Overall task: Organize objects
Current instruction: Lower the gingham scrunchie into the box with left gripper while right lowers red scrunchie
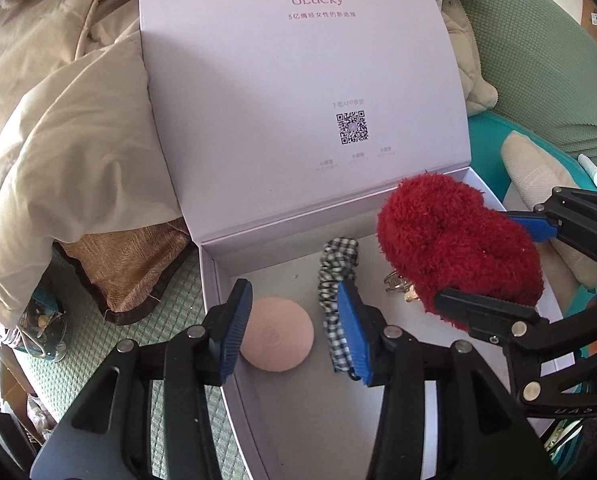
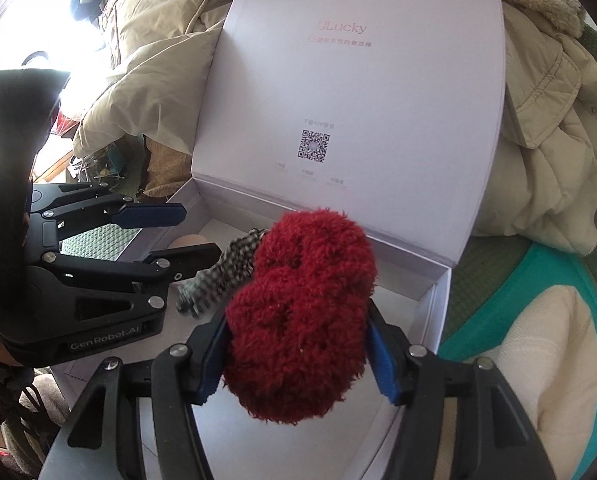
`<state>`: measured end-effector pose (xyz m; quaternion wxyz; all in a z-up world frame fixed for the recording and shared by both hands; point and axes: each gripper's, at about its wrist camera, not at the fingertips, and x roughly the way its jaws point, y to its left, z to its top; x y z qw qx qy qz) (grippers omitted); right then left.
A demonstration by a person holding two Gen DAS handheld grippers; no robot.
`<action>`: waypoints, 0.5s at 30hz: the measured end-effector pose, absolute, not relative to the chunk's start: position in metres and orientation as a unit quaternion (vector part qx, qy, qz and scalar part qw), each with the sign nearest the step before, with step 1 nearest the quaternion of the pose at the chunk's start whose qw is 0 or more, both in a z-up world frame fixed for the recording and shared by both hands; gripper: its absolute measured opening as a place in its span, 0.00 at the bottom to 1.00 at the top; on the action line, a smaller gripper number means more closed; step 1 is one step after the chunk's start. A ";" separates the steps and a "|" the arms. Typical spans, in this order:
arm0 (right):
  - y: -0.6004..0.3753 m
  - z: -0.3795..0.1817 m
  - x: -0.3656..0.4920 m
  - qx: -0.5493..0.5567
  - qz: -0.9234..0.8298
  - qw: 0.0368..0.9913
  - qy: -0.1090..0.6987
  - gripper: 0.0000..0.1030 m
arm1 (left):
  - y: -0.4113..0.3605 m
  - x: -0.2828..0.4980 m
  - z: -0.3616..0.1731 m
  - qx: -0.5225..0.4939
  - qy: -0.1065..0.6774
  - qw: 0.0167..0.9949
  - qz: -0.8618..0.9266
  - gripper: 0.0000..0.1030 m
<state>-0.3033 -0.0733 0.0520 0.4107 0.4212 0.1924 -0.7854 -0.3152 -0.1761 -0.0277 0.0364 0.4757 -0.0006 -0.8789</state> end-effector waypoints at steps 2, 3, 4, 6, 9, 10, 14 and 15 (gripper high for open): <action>-0.068 0.055 -0.306 0.420 -0.787 0.411 0.188 0.60 | -0.173 -0.313 -0.022 0.472 0.000 0.038 -0.881 0.41; -0.072 0.055 -0.303 0.419 -0.788 0.410 0.187 0.60 | -0.172 -0.311 -0.019 0.470 0.002 0.038 -0.882 0.41; -0.070 0.058 -0.302 0.416 -0.790 0.410 0.187 0.60 | -0.170 -0.310 -0.016 0.467 0.002 0.038 -0.883 0.42; -0.064 0.067 -0.298 0.410 -0.793 0.411 0.185 0.60 | -0.167 -0.306 -0.010 0.464 0.000 0.040 -0.885 0.43; -0.064 0.076 -0.297 0.402 -0.798 0.409 0.182 0.60 | -0.157 -0.299 0.001 0.456 -0.007 0.045 -0.889 0.45; -0.063 0.079 -0.295 0.399 -0.800 0.409 0.182 0.60 | -0.155 -0.297 0.004 0.453 -0.007 0.046 -0.890 0.45; -0.058 0.093 -0.289 0.387 -0.805 0.411 0.181 0.60 | -0.151 -0.307 0.023 0.446 -0.002 0.048 -0.894 0.46; -0.054 0.098 -0.287 0.384 -0.807 0.411 0.180 0.60 | -0.151 -0.304 0.029 0.444 -0.001 0.049 -0.895 0.46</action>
